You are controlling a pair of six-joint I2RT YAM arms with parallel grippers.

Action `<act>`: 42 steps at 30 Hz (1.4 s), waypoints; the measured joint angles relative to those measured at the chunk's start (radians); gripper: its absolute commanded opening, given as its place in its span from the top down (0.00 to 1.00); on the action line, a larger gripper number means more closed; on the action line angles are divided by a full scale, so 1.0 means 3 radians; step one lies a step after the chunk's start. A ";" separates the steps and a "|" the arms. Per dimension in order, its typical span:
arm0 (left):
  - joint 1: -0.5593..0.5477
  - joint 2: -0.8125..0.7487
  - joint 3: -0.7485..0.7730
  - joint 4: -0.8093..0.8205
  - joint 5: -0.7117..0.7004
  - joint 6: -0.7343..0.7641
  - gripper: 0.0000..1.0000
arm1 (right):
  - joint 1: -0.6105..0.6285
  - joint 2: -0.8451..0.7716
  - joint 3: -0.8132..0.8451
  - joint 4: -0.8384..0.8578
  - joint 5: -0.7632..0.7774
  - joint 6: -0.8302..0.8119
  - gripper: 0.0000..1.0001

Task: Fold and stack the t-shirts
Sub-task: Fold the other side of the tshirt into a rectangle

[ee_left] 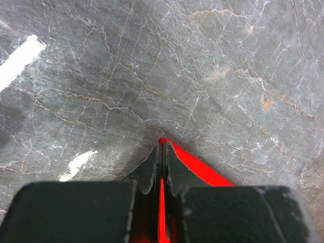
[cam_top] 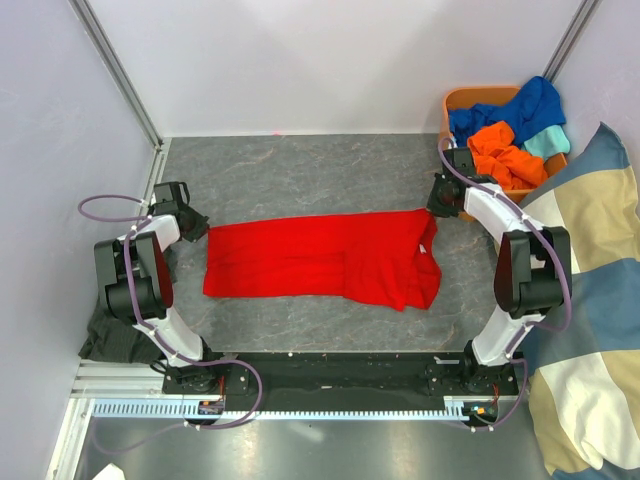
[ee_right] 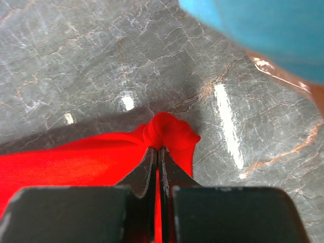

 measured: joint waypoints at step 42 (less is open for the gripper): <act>0.0023 0.0427 0.0385 0.0262 0.0188 -0.0060 0.00 | -0.0003 0.1073 0.0721 0.1001 0.0052 -0.0206 0.22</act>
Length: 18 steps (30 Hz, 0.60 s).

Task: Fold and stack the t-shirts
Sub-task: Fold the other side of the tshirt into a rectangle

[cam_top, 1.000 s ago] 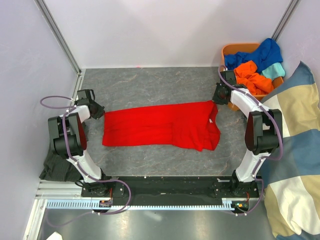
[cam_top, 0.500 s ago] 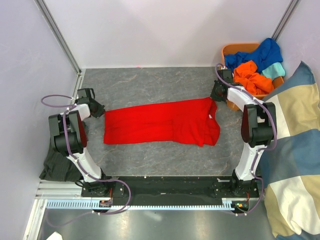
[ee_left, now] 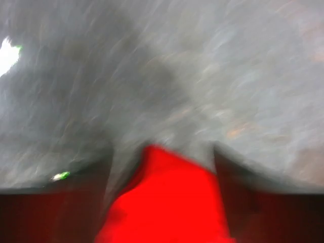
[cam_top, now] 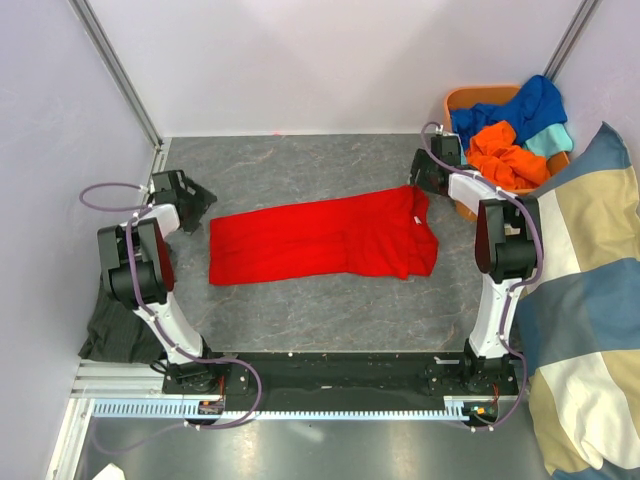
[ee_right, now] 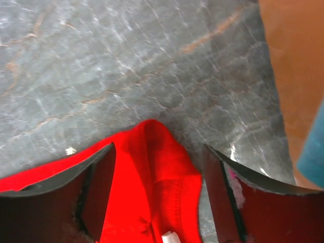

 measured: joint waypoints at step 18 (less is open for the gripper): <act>0.0036 -0.0547 -0.0155 0.0085 -0.0003 -0.0001 0.00 | 0.0209 -0.0857 -0.0106 0.0095 -0.1048 -0.0281 0.11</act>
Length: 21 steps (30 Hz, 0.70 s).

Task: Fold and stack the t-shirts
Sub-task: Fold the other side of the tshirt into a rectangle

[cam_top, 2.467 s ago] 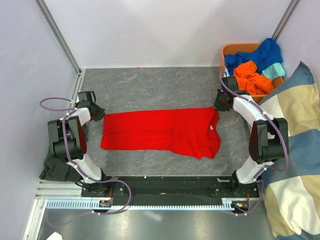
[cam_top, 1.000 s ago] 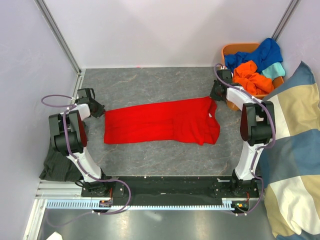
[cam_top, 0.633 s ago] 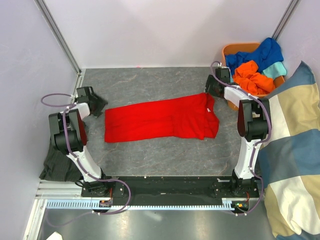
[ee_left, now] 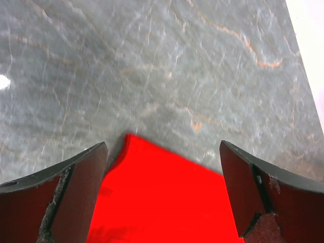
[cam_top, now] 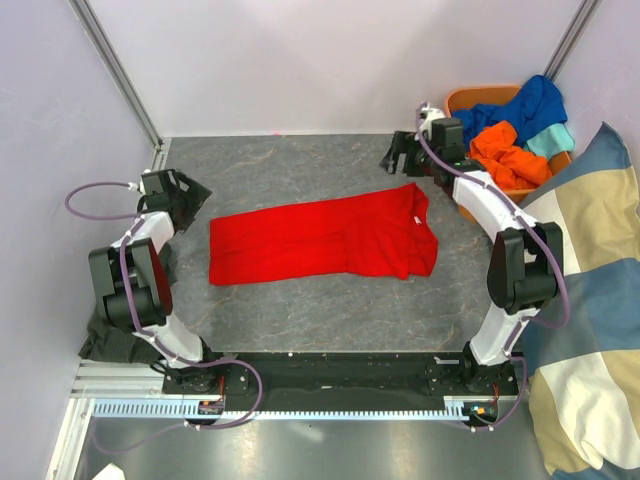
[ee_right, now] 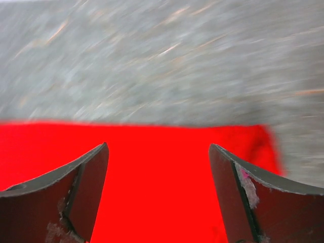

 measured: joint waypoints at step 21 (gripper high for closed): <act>-0.1718 -0.0575 -0.0676 0.0342 0.0132 -0.0038 0.01 | 0.0408 -0.0746 -0.1532 -0.0178 0.0178 0.0219 0.09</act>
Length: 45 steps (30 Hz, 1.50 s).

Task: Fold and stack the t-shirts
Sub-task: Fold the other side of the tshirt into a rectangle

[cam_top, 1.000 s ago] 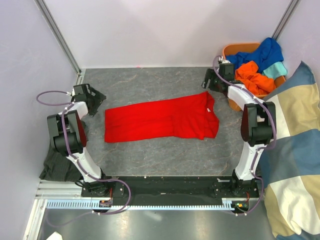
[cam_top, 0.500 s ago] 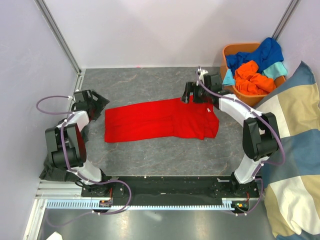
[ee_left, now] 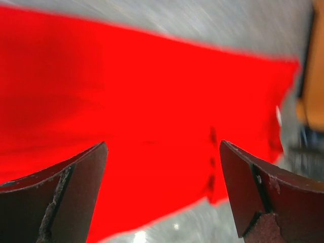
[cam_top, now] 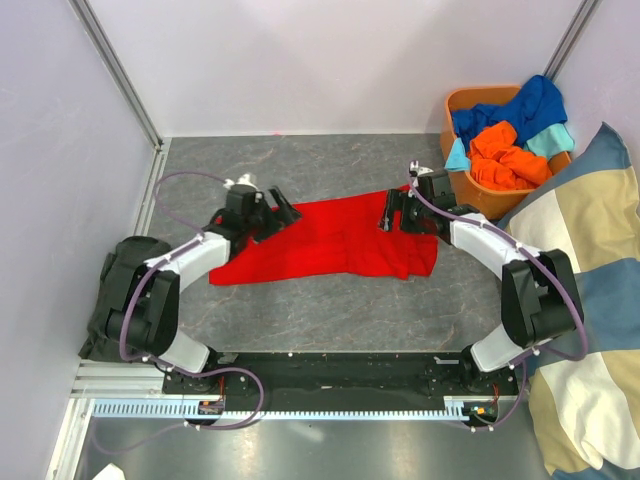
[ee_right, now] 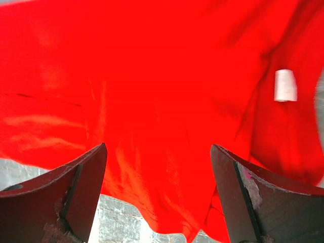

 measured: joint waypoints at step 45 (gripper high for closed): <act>-0.1668 0.0682 0.0561 -0.0740 -0.1545 0.0556 0.03 | 0.0000 -0.0123 0.0154 -0.0238 0.0467 0.0025 0.07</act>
